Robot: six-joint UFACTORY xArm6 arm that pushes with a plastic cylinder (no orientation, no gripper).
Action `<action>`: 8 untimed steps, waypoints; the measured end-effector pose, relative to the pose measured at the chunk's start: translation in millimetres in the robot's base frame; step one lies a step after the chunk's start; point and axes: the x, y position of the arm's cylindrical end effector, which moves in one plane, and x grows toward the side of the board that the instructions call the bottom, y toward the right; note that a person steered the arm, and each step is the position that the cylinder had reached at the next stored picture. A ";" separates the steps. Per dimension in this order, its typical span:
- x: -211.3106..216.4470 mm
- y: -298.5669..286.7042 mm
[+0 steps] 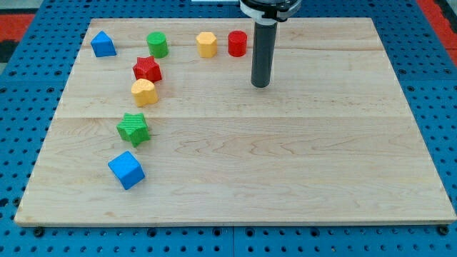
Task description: Push the red circle to the top left on the board
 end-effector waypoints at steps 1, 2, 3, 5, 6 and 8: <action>-18.3 -2.1; -60.5 -32.7; -72.4 -52.6; -61.8 -8.0; -103.9 17.1; -137.1 -105.3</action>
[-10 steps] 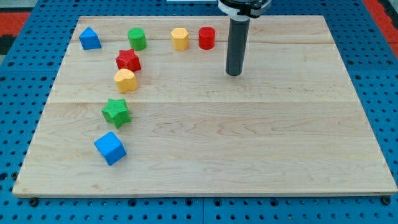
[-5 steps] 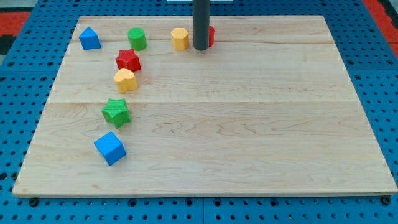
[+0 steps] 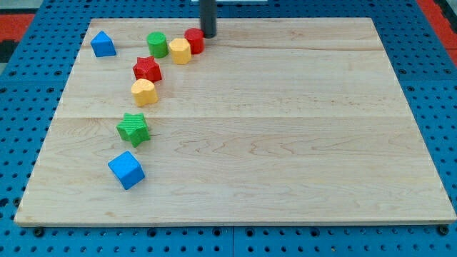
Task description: Push the red circle to the top left on the board
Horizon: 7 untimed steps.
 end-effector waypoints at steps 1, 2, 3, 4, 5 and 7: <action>18.2 46.4; 32.6 35.7; 10.1 -33.6; -11.6 -109.1; -14.6 -117.9; -21.8 -78.0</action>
